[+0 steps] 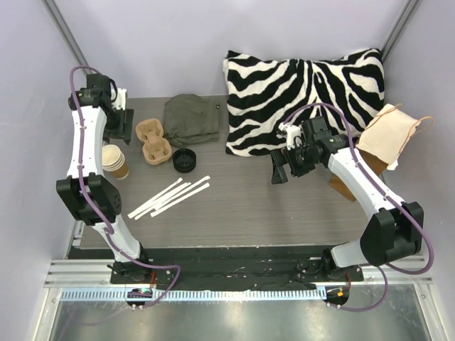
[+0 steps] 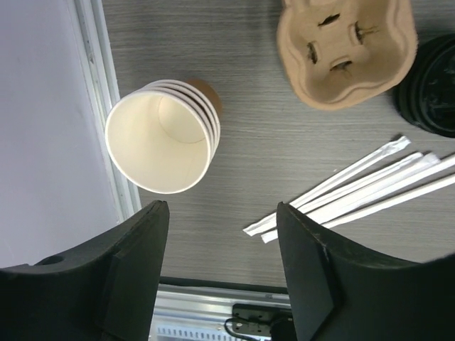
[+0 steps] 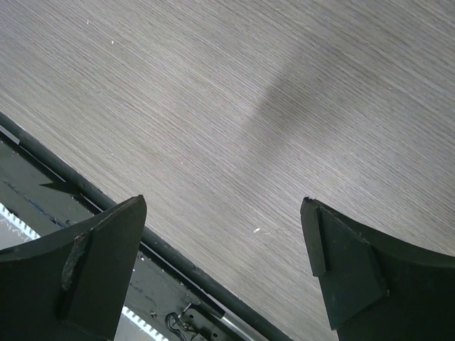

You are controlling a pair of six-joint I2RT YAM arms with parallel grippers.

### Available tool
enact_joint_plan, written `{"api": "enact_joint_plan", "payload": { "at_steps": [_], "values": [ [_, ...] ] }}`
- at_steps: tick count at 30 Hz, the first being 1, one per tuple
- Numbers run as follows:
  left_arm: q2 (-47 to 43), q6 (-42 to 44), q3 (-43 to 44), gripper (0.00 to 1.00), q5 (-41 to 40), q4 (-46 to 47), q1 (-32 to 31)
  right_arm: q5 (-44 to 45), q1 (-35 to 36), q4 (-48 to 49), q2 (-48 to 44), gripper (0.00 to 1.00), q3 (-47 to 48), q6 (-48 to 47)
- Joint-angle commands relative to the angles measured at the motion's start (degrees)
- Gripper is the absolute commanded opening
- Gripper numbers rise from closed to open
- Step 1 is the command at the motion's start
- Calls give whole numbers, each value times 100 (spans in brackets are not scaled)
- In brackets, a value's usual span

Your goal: Pack the takeout coffee

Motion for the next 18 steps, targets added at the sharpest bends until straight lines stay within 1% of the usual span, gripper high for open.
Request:
{"api": "enact_joint_plan", "payload": {
  "at_steps": [1,3,4,11,15,18],
  "values": [
    [-41,144,-106,63,-444,263,43,-59,-10,-190,98,100,371,-83],
    [-41,127,-246,56,-488,325,104,-60,-2,-268,168,100,432,-100],
    [-32,135,-291,55,-462,412,200,-51,-2,-295,186,100,476,-109],
    [161,442,-493,51,100,281,605,-103,-2,-506,414,100,714,-153],
    [126,601,-791,48,250,351,667,-60,-11,-585,529,100,758,-171],
    [108,671,-1029,48,215,483,684,-24,-10,-638,617,100,775,-188]
  ]
}}
